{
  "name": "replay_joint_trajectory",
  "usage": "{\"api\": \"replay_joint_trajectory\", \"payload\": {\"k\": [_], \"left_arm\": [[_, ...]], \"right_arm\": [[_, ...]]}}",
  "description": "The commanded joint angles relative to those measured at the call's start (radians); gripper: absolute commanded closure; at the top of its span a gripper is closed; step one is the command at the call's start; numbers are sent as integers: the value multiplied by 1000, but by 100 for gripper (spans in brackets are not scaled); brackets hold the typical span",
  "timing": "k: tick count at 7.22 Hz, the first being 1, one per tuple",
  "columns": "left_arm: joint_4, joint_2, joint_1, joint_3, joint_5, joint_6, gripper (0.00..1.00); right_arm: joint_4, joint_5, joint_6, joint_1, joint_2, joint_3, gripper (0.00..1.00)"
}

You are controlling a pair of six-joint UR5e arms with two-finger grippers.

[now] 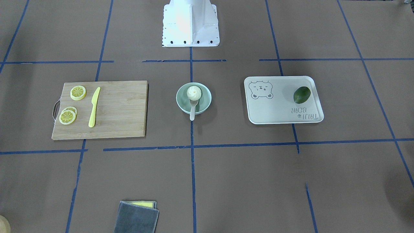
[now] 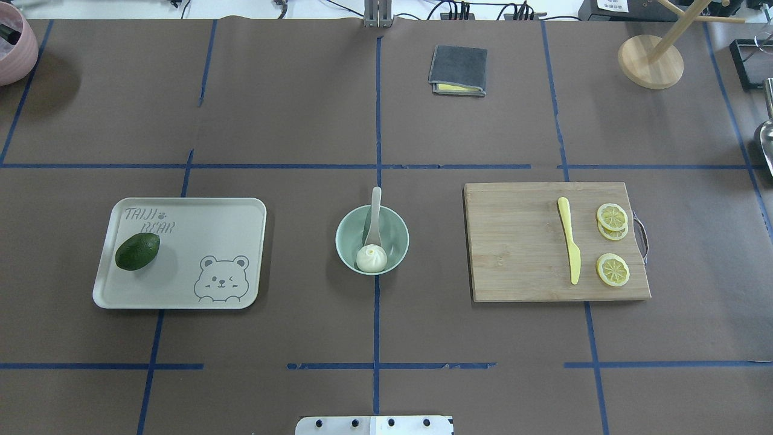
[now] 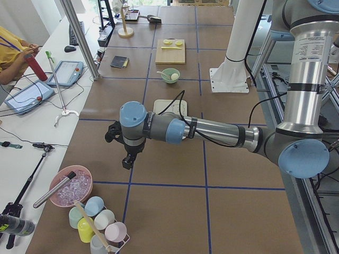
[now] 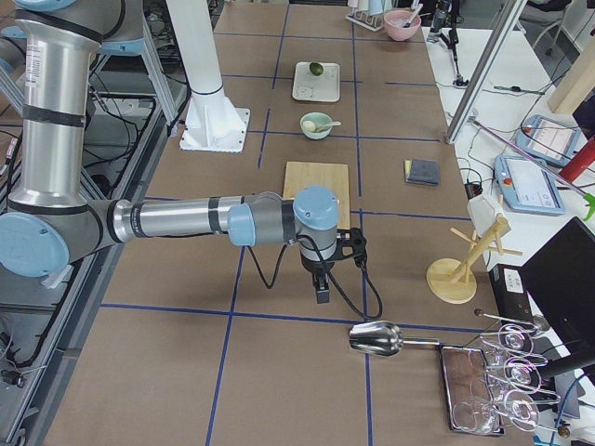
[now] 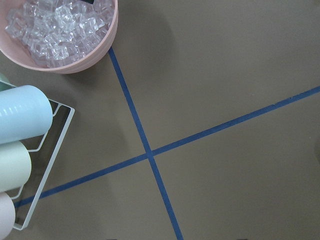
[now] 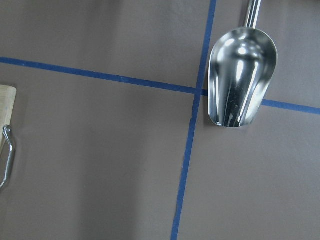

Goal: Put spoon and bun in bowl

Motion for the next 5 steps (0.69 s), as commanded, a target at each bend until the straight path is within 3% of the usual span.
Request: {"api": "replay_joint_trajectory", "payload": {"k": [1,5], "left_arm": [[73,-2,0,1,-1,-1,0],[67,40,0,59,-2,2,0]], "right_arm": [[-16,-9,-27,-1,-9,-3,0],[-15,-1,-25,-27,22,-54,0]]}}
